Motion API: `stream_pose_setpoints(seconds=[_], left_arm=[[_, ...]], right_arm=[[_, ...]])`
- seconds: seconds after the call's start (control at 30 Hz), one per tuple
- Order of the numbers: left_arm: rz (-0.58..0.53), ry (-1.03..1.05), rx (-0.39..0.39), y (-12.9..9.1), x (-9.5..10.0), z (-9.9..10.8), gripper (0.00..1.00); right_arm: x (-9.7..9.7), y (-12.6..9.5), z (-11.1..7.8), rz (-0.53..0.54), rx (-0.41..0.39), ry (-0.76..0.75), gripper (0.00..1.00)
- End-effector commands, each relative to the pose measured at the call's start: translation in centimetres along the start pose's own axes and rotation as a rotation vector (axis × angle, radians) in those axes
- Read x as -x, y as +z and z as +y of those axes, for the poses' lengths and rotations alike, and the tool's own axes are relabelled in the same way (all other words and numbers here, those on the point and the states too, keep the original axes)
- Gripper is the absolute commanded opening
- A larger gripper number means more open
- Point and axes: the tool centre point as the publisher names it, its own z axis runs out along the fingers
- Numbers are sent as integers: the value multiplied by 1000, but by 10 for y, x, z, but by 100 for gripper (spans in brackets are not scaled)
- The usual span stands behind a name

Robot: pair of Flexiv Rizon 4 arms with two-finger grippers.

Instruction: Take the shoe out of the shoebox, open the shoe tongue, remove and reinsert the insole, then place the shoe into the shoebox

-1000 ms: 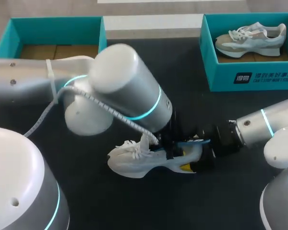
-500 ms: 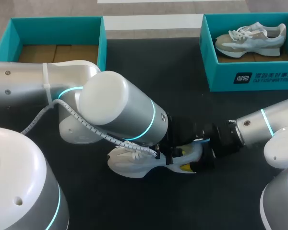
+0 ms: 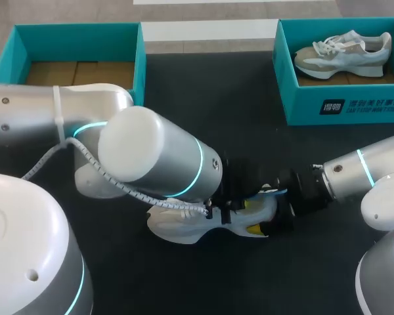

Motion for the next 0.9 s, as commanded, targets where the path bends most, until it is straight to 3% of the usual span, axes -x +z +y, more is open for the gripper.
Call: stream_pose_setpoints(seconds=[0.03,0.07,0.1,0.13,0.4,0.7,0.9], left_arm=[[-18,-6,-5,7,-5,3,18],[-18,-7,-5,8,-4,3,13],[-18,-9,-4,9,-4,3,2],[-19,-11,-4,10,-4,3,0],[13,-46,-1,8,-7,0,0],[72,-127,-36,-26,4,-36,0],[203,-190,-33,-54,14,-57,0]], right_arm=[[-2,3,-9,0,-3,1,0],[-2,3,-9,0,-3,1,0],[-2,3,-9,0,-3,1,0],[-2,3,-9,0,-3,1,0],[-2,3,-9,0,-3,1,0],[-2,3,-9,0,-3,1,0],[-2,3,-9,0,-3,1,0]])
